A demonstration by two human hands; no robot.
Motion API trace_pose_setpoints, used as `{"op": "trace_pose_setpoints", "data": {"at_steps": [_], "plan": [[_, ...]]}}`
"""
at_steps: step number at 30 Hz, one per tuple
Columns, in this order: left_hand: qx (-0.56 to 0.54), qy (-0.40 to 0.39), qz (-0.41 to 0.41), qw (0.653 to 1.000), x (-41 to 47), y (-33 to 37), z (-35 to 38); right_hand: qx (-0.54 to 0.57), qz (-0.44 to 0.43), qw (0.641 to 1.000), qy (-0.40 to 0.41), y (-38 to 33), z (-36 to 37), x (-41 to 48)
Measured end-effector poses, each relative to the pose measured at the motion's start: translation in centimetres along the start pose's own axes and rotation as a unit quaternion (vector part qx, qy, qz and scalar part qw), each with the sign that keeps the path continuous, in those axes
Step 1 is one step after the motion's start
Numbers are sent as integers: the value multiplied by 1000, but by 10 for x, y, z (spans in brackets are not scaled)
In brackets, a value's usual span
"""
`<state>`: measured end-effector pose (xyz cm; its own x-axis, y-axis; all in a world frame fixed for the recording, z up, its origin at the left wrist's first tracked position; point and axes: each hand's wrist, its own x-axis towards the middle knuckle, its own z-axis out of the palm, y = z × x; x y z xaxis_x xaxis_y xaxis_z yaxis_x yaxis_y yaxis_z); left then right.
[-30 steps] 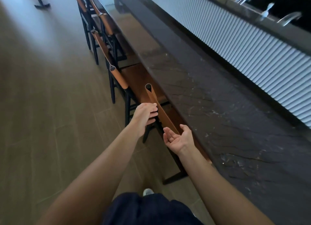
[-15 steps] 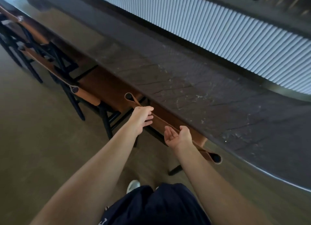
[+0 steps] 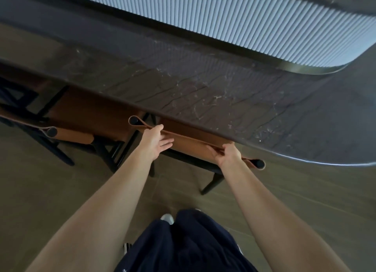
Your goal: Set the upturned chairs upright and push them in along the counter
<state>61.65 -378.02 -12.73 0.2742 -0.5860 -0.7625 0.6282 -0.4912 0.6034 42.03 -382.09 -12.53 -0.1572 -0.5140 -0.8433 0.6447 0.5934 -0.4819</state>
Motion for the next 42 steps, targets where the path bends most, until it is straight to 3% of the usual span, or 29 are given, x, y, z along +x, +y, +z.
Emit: {"op": "trace_pose_setpoints", "data": {"at_steps": [22,35,42], "plan": [[-47,126,13,991,9,-12,31,-22,8,998,51,-17,-6,38],[-39,75,-12,996,12,-12,20,-21,13,1000,4,-21,-22,26],[-75,142,-13,987,10,-14,17,-66,3,998,-17,-13,-30,17]]}}
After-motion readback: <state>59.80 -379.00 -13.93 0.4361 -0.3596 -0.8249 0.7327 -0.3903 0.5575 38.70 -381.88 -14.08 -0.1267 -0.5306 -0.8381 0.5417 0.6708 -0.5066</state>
